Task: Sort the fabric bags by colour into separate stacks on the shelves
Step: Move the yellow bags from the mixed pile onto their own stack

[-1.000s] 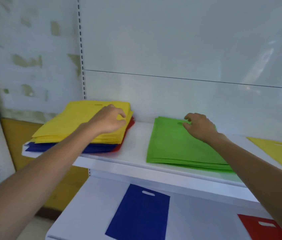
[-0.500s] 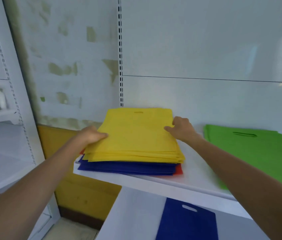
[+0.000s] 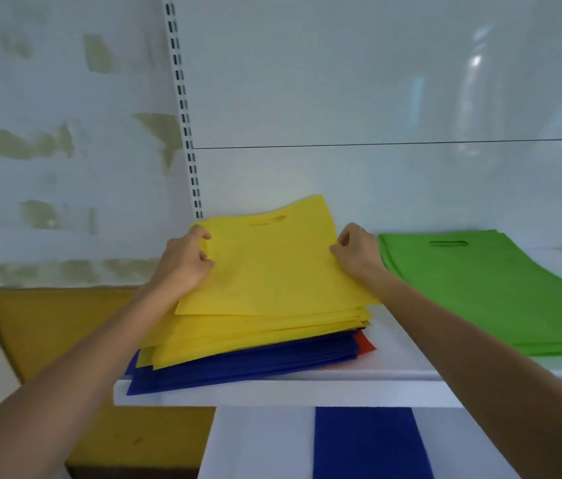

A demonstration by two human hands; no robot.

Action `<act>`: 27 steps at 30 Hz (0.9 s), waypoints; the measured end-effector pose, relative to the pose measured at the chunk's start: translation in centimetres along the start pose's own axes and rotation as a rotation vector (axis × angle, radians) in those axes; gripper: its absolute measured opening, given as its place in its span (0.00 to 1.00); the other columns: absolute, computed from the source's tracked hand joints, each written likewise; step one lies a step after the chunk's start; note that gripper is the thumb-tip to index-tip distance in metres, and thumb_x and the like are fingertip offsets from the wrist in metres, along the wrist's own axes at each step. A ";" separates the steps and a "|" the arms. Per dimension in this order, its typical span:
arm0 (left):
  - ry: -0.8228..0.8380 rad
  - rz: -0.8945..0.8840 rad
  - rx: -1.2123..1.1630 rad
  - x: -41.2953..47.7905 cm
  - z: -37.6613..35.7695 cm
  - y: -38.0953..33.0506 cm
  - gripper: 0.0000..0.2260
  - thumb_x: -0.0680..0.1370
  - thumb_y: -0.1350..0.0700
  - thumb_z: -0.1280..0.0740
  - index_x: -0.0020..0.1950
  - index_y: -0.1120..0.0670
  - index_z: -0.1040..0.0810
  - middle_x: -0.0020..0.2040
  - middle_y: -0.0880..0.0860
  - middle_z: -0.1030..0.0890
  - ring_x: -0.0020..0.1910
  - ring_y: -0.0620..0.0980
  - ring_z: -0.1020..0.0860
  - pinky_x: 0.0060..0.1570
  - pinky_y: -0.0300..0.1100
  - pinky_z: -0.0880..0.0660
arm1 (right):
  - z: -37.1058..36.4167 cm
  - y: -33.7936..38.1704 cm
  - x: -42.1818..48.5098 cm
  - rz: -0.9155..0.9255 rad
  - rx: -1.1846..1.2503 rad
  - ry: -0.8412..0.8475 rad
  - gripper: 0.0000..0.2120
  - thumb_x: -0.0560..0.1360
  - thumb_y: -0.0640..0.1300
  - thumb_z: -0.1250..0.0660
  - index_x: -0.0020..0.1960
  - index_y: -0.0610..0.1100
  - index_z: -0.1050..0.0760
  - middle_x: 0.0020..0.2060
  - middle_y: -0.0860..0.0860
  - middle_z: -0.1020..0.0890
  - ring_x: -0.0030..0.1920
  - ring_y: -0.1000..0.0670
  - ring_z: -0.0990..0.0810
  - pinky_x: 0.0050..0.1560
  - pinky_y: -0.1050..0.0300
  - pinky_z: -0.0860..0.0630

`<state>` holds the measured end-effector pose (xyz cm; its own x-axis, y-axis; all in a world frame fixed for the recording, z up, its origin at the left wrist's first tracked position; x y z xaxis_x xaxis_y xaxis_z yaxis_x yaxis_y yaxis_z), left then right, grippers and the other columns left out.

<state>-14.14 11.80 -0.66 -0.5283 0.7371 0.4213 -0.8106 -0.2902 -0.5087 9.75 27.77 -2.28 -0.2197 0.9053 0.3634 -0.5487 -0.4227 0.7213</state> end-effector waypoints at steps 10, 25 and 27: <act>0.066 -0.363 -0.154 -2.9 -3.9 -17.8 0.10 0.77 0.64 0.37 0.53 0.59 0.18 0.56 0.57 0.19 0.56 0.55 0.23 0.53 0.39 0.33 | 17.0 -7.7 -4.7 -0.111 -0.085 -0.125 0.22 0.73 0.33 0.41 0.65 0.43 0.26 0.63 0.42 0.24 0.59 0.42 0.24 0.56 0.54 0.27; 0.531 -0.777 -0.564 -29.6 -24.6 -59.0 0.14 0.78 0.65 0.40 0.60 0.59 0.21 0.61 0.59 0.22 0.59 0.55 0.24 0.53 0.36 0.33 | 59.9 -28.9 -33.3 -0.551 -0.411 -0.790 0.20 0.74 0.34 0.42 0.64 0.43 0.24 0.62 0.44 0.23 0.62 0.44 0.26 0.58 0.55 0.30; 0.588 -0.799 -0.570 -32.6 -26.1 -61.9 0.14 0.78 0.65 0.41 0.61 0.59 0.22 0.61 0.59 0.22 0.57 0.56 0.23 0.45 0.35 0.33 | 62.4 -30.5 -35.5 -0.579 -0.418 -0.811 0.19 0.75 0.34 0.42 0.64 0.42 0.24 0.61 0.43 0.23 0.61 0.43 0.26 0.58 0.54 0.29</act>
<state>59.82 21.64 -2.47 0.4081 0.8014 0.4371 -0.5494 0.5981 -0.5835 84.58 5.93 -0.40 0.6770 0.6011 0.4248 -0.6628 0.2470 0.7068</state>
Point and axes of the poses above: each hand's wrist, its own x-axis towards the middle knuckle, its own z-axis out of the back of the hand, y = z × x, the point moved 6 cm from there along x, towards the middle knuckle
